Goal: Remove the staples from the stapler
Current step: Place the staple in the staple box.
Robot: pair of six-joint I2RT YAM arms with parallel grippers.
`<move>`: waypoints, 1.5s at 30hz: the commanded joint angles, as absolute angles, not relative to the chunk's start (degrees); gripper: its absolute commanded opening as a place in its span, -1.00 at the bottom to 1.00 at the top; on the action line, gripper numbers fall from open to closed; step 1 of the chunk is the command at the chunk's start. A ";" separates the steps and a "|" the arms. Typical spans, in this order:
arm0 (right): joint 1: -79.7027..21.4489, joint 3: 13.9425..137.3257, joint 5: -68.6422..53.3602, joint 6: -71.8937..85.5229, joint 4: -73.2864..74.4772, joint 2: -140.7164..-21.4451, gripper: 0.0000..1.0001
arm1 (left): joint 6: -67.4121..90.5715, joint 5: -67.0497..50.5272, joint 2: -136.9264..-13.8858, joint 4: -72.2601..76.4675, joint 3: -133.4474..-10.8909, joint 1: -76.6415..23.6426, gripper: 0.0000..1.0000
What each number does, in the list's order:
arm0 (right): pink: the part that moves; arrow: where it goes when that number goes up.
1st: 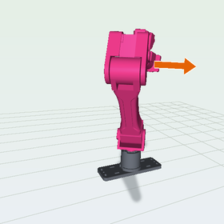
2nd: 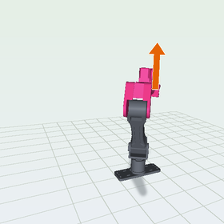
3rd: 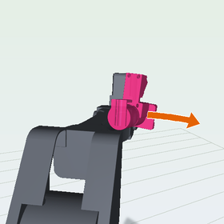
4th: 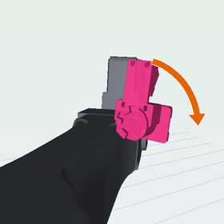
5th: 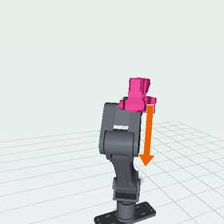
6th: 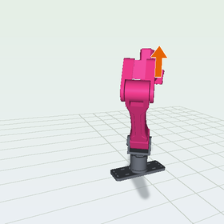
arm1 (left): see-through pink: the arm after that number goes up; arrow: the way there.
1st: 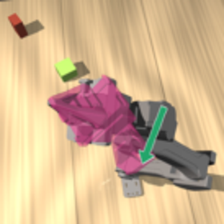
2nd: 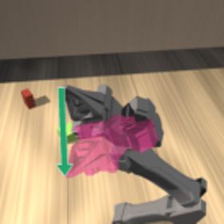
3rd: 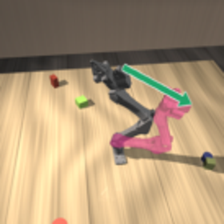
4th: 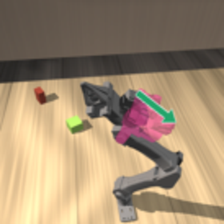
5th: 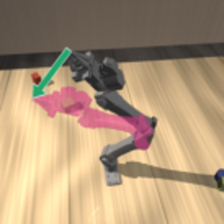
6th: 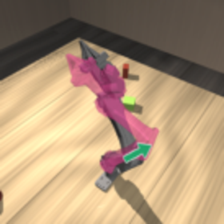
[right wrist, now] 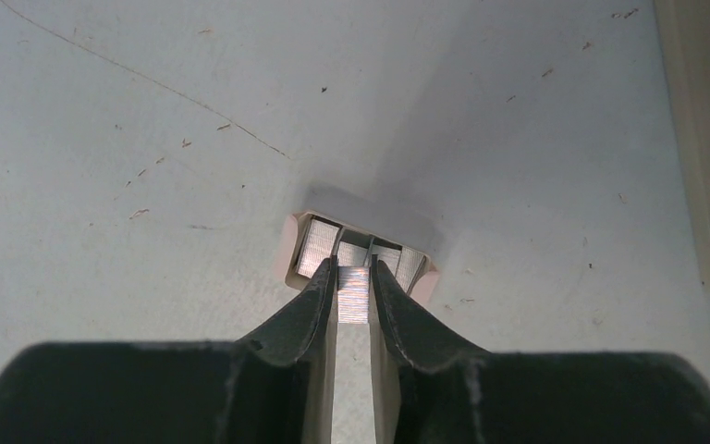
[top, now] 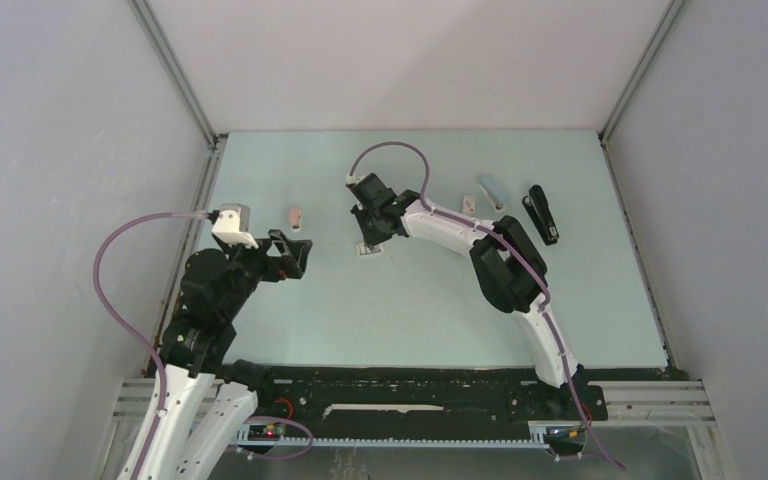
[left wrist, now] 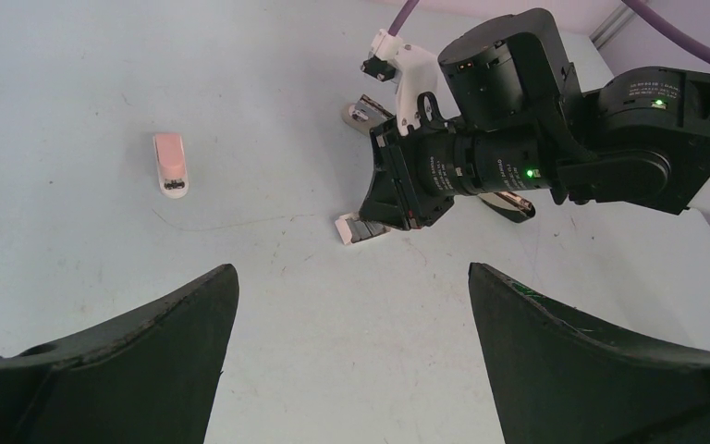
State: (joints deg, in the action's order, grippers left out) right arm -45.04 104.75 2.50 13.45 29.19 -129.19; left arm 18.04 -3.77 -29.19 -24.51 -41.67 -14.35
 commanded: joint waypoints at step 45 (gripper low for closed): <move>-45.66 108.86 4.08 11.59 29.96 -127.05 -0.33 | 19.07 -5.66 -29.28 -21.42 -39.90 -12.78 1.00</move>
State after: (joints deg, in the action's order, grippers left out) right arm -45.12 106.59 2.70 13.02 30.28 -131.61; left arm 18.22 -4.75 -29.23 -23.59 -40.99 -13.56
